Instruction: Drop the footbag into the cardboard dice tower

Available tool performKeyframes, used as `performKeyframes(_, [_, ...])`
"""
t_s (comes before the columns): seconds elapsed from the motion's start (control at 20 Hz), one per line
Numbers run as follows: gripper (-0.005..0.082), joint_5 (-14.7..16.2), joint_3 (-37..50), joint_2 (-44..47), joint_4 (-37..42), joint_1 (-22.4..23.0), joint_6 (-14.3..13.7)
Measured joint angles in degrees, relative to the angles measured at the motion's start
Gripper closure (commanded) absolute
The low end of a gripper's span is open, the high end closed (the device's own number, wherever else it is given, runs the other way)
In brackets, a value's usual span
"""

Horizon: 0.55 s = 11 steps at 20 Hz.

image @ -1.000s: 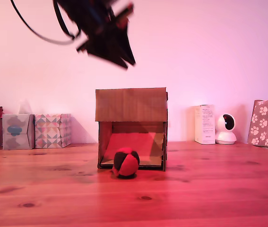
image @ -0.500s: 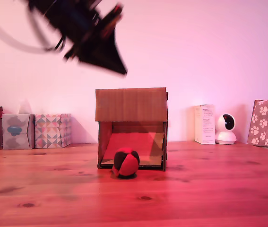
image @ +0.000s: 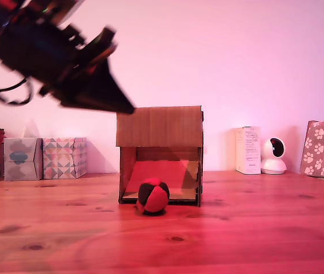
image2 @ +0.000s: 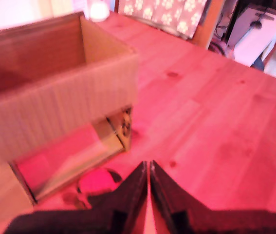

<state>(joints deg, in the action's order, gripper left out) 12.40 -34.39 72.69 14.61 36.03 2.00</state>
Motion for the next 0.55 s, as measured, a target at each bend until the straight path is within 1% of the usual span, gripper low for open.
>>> performKeyframes(0.15, [0.079, -3.1, 3.4, -4.7, 1.8, 0.0, 2.0])
performKeyframes(0.25, [0.079, -4.7, 5.0, -8.2, 2.1, -0.1, 2.2])
performKeyframes(0.4, [0.079, -5.2, 7.8, -13.1, 2.1, -1.5, 2.3])
performKeyframes(0.55, [0.079, -5.5, 10.3, -16.5, -0.5, -4.5, 3.6])
